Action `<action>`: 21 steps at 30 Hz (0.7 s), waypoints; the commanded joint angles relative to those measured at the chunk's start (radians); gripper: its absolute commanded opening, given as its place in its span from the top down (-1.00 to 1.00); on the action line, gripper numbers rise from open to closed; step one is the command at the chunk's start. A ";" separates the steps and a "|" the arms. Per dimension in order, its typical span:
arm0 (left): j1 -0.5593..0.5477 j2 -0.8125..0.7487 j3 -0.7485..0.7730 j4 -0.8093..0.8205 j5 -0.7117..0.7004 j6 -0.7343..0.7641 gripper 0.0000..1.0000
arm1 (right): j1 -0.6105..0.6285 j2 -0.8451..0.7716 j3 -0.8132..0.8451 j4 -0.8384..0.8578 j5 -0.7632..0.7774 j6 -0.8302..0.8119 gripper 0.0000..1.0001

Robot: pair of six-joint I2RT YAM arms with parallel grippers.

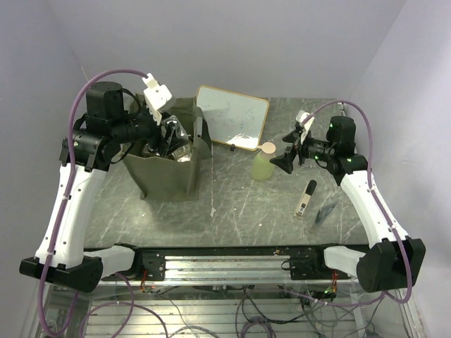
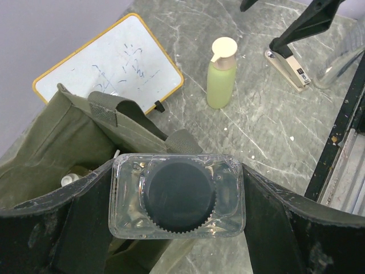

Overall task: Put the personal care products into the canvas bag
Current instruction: Place the care product in the canvas bag.

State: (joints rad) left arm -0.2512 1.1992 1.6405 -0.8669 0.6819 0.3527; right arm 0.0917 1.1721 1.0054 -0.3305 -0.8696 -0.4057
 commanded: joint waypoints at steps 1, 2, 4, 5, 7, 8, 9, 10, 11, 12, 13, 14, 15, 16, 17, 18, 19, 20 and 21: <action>0.006 0.004 0.026 0.014 0.130 0.062 0.86 | 0.026 0.032 0.062 -0.051 -0.028 -0.039 -0.99; 0.006 0.009 0.023 -0.002 0.136 0.078 0.86 | 0.027 0.038 0.072 -0.062 -0.034 -0.044 -0.99; 0.005 0.015 0.022 -0.017 0.147 0.102 0.86 | 0.029 0.041 0.080 -0.067 -0.042 -0.046 -0.99; 0.004 0.025 0.033 -0.030 0.153 0.115 0.86 | 0.031 0.037 0.076 -0.061 -0.044 -0.041 -0.99; 0.004 0.045 0.062 -0.064 0.166 0.144 0.86 | 0.032 0.026 0.059 -0.042 -0.050 -0.033 -0.99; 0.004 0.055 0.072 -0.076 0.172 0.152 0.86 | 0.035 0.021 0.049 -0.031 -0.055 -0.028 -0.99; 0.004 0.063 0.077 -0.088 0.180 0.159 0.86 | 0.038 0.018 0.043 -0.024 -0.057 -0.025 -0.99; 0.004 0.068 0.077 -0.099 0.192 0.171 0.86 | 0.040 0.018 0.039 -0.024 -0.060 -0.024 -0.99; 0.004 0.069 0.062 -0.099 0.201 0.182 0.86 | 0.043 0.019 0.036 -0.028 -0.065 -0.026 -0.99; 0.004 0.067 0.046 -0.084 0.201 0.179 0.86 | 0.045 0.020 0.032 -0.030 -0.067 -0.028 -0.99; 0.004 0.066 0.034 -0.069 0.197 0.173 0.86 | 0.048 0.020 0.027 -0.028 -0.067 -0.029 -0.99; 0.004 0.067 0.028 -0.064 0.196 0.174 0.86 | 0.049 0.020 0.024 -0.024 -0.064 -0.027 -0.99; 0.004 0.069 0.025 -0.061 0.199 0.178 0.86 | 0.049 0.021 0.023 -0.023 -0.063 -0.026 -0.99; 0.004 0.070 0.022 -0.058 0.201 0.182 0.86 | 0.049 0.023 0.024 -0.026 -0.063 -0.027 -0.99; 0.004 0.072 0.019 -0.052 0.203 0.184 0.86 | 0.050 0.024 0.023 -0.024 -0.063 -0.026 -0.99; 0.004 0.073 0.015 -0.048 0.205 0.186 0.86 | 0.051 0.026 0.022 -0.021 -0.063 -0.021 -0.99; 0.004 0.075 0.012 -0.046 0.207 0.192 0.86 | 0.051 0.026 0.024 -0.024 -0.063 -0.022 -0.99; 0.004 0.076 0.010 -0.042 0.208 0.194 0.86 | 0.051 0.024 0.024 -0.027 -0.061 -0.024 -0.99; 0.004 0.081 0.007 -0.039 0.206 0.201 0.86 | 0.051 0.023 0.020 -0.023 -0.059 -0.024 -0.99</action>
State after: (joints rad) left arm -0.2512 1.2919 1.6428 -0.9726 0.7929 0.5285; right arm 0.1371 1.2083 1.0370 -0.3672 -0.9176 -0.4294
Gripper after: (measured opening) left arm 0.838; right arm 0.996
